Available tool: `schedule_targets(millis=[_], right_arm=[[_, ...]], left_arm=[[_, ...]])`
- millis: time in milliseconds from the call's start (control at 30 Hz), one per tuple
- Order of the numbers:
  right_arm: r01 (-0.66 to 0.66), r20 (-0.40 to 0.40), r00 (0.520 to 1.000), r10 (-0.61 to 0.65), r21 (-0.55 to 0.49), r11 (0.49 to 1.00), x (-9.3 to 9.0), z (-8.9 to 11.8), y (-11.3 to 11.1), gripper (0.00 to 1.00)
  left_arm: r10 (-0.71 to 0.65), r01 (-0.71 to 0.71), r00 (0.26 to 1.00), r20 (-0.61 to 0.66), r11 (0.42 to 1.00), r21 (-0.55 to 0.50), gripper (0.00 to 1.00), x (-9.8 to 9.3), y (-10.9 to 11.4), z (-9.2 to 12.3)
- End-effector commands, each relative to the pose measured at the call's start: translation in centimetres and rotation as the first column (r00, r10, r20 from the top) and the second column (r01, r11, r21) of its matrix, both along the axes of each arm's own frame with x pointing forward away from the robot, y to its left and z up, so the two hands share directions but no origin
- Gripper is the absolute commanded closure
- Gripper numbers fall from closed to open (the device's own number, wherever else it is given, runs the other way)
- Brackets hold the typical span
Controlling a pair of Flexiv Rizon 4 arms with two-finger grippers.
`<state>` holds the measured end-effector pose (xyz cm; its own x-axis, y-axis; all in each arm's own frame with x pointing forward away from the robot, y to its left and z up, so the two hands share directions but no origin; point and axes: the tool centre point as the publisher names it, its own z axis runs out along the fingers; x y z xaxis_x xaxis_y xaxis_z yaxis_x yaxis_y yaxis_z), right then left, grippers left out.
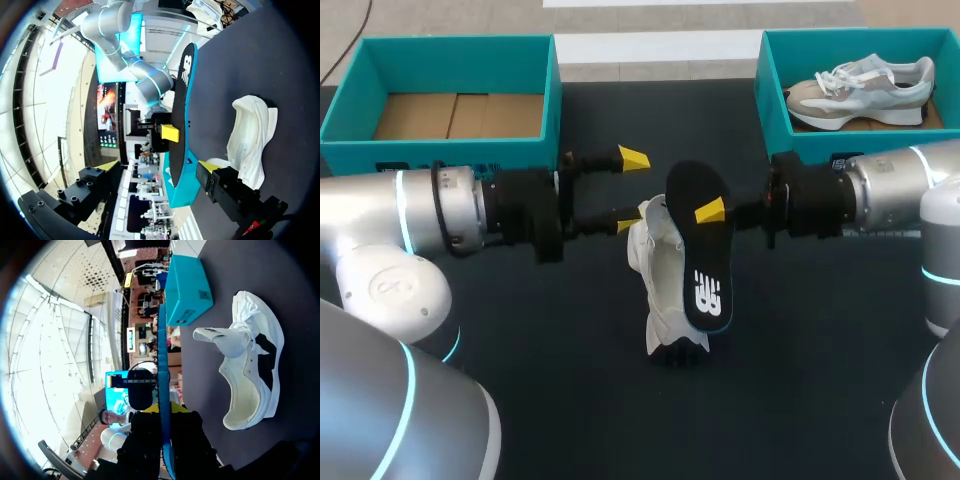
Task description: Take the shoe out of the shoebox, open the shoe tongue, remove and reinsert the insole, then place the shoe into the shoebox
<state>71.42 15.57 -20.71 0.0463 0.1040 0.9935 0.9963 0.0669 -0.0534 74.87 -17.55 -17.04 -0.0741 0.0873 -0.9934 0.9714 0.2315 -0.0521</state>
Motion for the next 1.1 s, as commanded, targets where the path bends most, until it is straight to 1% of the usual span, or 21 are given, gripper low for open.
schedule_targets(millis=[33,233,433,567,600,633,667,767,800,833,933,1100], right_arm=[[0.021,0.009,1.000,-0.021,0.001,1.000,-0.6,0.4,0.5,1.00],[0.010,0.017,1.000,-0.010,0.008,1.000,-0.4,0.9,1.6,1.00],[-0.007,0.006,1.000,0.007,0.026,1.000,0.2,0.6,2.7,1.00],[-0.016,0.007,1.000,0.016,0.033,0.999,0.5,0.5,3.2,1.00],[-0.016,0.007,1.000,0.016,0.032,0.999,0.5,0.5,3.2,1.00],[-0.020,0.009,1.000,0.020,0.032,0.999,0.5,0.5,3.3,1.00],[-0.024,0.009,1.000,0.024,0.031,0.999,0.5,0.6,3.3,1.00],[-0.026,0.009,1.000,0.025,0.029,0.999,0.5,0.6,3.4,1.00],[-0.023,0.009,1.000,0.023,0.028,0.999,0.5,0.6,3.4,1.00],[-0.022,0.009,1.000,0.022,0.027,0.999,0.4,0.6,3.4,1.00],[-0.021,0.007,1.000,0.021,0.026,0.999,0.4,0.7,3.5,1.00],[-0.020,0.005,1.000,0.020,0.025,0.999,0.3,0.6,3.6,1.00]], left_arm=[[-0.011,0.012,1.000,0.013,0.999,-0.030,0.00,0.4,-0.1,-1.0],[-0.064,0.065,0.997,0.048,0.998,-0.010,0.00,0.2,-0.4,-2.0],[-0.067,0.072,0.995,0.079,0.996,-0.058,0.00,-0.1,-1.1,-2.6],[-0.062,0.066,0.996,0.068,0.996,-0.063,0.00,-0.1,-1.6,-3.1],[-0.062,0.066,0.996,0.067,0.996,-0.061,0.01,-0.1,-1.7,-3.3],[-0.061,0.066,0.996,0.068,0.996,-0.061,0.05,-0.1,-1.8,-3.5],[-0.059,0.062,0.996,0.060,0.996,-0.062,0.05,0.0,-2.0,-3.6],[-0.055,0.059,0.997,0.056,0.996,-0.067,0.20,0.0,-2.4,-3.8],[-0.043,0.047,0.998,0.056,0.996,-0.073,0.31,0.1,-2.5,-3.8],[-0.039,0.042,0.998,0.049,0.996,-0.078,0.35,0.2,-2.6,-3.8],[-0.019,0.023,0.999,0.042,0.995,-0.092,0.51,0.6,-2.9,-3.7],[-0.005,0.009,0.999,0.040,0.995,-0.096,0.57,1.1,-3.2,-3.7]])
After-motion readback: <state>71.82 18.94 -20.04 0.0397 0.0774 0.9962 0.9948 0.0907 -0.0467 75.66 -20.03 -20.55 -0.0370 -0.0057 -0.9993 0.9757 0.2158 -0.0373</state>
